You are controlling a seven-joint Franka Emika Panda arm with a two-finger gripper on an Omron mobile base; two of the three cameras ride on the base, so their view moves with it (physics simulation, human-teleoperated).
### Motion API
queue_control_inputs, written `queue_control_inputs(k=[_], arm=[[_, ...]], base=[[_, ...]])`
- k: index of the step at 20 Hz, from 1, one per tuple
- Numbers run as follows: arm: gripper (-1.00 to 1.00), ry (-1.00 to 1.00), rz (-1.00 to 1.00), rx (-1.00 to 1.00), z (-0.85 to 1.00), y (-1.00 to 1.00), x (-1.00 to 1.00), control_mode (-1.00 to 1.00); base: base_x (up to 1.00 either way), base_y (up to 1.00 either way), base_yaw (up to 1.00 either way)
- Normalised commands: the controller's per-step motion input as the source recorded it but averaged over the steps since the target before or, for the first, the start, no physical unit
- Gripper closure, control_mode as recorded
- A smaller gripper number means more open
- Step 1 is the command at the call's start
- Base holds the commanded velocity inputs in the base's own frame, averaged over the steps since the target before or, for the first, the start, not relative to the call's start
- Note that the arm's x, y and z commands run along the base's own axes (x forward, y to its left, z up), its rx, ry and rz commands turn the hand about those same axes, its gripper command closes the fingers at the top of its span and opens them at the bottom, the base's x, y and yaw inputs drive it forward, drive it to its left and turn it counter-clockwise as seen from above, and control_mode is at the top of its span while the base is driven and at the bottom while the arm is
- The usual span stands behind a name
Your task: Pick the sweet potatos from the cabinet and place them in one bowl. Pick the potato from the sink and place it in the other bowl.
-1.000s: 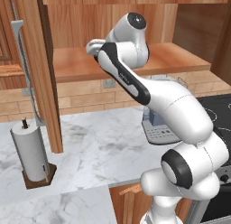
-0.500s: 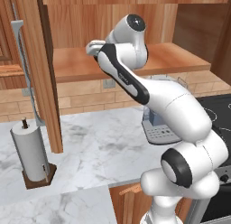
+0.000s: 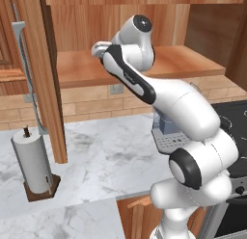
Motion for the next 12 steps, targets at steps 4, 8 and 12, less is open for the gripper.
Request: queue_control_inputs(k=[4,8,12], arm=[[-1.0,0.04,0.0,0.0,0.0,0.0,0.04,-1.0],[-1.0,0.06,0.0,0.0,0.0,0.02,0.0,-1.0],[-1.0,0.04,0.0,0.0,0.0,0.01,0.0,-1.0]], base=[[0.0,0.0,0.0],[0.0,0.0,0.0],[0.0,0.0,0.0]])
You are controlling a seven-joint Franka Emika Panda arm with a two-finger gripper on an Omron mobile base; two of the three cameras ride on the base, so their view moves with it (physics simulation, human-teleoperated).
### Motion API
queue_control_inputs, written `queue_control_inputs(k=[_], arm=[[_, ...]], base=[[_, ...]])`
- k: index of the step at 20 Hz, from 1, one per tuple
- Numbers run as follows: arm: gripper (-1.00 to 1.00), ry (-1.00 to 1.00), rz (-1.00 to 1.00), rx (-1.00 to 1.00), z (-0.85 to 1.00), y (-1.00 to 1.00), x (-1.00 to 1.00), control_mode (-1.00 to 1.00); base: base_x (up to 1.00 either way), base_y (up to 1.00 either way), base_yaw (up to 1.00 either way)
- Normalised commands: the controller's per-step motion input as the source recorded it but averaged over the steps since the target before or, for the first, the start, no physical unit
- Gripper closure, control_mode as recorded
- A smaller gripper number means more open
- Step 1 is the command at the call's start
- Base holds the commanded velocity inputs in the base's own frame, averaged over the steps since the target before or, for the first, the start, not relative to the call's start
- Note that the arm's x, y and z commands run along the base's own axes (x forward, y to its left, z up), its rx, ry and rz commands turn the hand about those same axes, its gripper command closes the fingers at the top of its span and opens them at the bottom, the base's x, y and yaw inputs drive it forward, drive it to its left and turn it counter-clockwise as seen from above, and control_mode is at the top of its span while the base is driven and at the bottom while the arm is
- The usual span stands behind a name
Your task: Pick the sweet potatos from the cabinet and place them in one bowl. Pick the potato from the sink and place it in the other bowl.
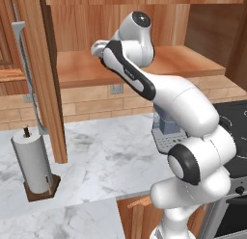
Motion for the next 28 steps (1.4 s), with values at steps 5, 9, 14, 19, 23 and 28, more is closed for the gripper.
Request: queue_control_inputs(k=[5,9,14,19,23,28], arm=[[-1.0,0.0,0.0,0.0,-0.08,0.02,0.0,-1.0],[-1.0,0.0,0.0,0.0,-0.2,0.04,0.0,-1.0],[-1.0,0.0,0.0,0.0,-0.11,0.02,0.0,-1.0],[-1.0,0.0,0.0,0.0,0.0,0.0,0.0,-1.0],[-1.0,0.0,0.0,0.0,0.0,0.0,0.0,-1.0],[-1.0,0.0,0.0,0.0,0.0,0.0,0.0,-1.0]], base=[[0.0,0.0,0.0],[0.0,0.0,0.0],[0.0,0.0,0.0],[0.0,0.0,0.0],[0.0,0.0,0.0],[0.0,0.0,0.0]])
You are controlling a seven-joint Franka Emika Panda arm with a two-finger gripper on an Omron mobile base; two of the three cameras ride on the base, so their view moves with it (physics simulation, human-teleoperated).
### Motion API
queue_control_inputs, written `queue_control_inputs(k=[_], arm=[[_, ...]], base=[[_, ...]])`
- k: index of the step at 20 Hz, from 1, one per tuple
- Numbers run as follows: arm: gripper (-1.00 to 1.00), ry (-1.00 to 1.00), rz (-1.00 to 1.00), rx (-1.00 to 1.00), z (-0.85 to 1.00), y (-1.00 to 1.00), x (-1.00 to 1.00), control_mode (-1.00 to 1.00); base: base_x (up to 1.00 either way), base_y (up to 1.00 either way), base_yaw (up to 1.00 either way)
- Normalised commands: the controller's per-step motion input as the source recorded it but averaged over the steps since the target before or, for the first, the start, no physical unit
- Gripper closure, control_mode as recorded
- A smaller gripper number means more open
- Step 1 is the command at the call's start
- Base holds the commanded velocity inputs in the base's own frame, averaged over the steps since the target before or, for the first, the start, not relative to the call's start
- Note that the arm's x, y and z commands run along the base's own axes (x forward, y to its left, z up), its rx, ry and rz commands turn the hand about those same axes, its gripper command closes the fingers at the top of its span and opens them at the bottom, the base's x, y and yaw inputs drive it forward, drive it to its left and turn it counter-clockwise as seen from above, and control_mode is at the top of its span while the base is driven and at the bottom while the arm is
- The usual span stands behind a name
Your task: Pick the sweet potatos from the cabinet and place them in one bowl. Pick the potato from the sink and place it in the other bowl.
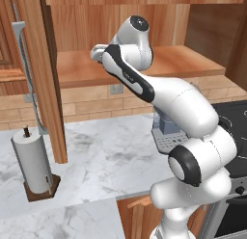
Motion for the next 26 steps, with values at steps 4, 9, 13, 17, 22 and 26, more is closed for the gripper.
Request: queue_control_inputs(k=[4,9,13,17,22,26], arm=[[-1.0,0.0,0.0,0.0,0.0,0.0,0.0,-1.0],[1.0,0.0,0.0,0.0,0.0,0.0,0.0,-1.0],[1.0,0.0,0.0,0.0,0.0,0.0,0.0,-1.0],[1.0,0.0,0.0,0.0,0.0,0.0,0.0,-1.0],[1.0,-0.01,0.0,0.0,0.0,-0.02,-0.18,-1.0],[1.0,-0.07,0.0,0.0,0.09,-0.08,-0.47,-1.0]], base=[[0.0,0.0,0.0],[0.0,0.0,0.0],[0.0,0.0,0.0],[0.0,0.0,0.0],[0.0,0.0,0.0],[0.0,0.0,0.0]])
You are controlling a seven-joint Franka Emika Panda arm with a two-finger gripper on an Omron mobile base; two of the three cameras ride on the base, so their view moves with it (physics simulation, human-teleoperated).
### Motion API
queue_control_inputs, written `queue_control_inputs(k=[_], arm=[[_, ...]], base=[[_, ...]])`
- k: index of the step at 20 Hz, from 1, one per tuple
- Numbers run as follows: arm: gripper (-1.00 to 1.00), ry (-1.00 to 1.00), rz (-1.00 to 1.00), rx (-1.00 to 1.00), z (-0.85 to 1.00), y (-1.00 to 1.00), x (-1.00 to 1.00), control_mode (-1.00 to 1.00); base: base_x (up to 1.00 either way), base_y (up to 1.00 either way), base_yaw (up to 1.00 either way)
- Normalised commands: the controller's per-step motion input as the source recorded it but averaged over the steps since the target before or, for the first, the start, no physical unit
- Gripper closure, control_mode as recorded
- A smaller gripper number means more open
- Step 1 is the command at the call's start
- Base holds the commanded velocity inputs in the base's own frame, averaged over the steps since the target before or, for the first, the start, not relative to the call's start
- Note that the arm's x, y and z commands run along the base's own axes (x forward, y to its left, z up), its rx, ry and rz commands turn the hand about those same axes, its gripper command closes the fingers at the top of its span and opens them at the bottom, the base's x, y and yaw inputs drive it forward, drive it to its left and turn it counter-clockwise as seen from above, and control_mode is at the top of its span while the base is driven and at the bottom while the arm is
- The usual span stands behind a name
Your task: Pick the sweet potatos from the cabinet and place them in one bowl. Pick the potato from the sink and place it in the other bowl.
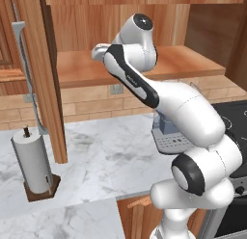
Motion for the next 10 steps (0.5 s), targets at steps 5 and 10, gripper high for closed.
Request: queue_control_inputs(k=[5,10], arm=[[1.0,-0.07,0.0,0.0,0.01,-0.11,-0.5,-1.0],[1.0,-0.04,-0.01,0.0,0.03,-0.32,-0.61,-1.0]], base=[[0.0,0.0,0.0],[0.0,0.0,0.0]])
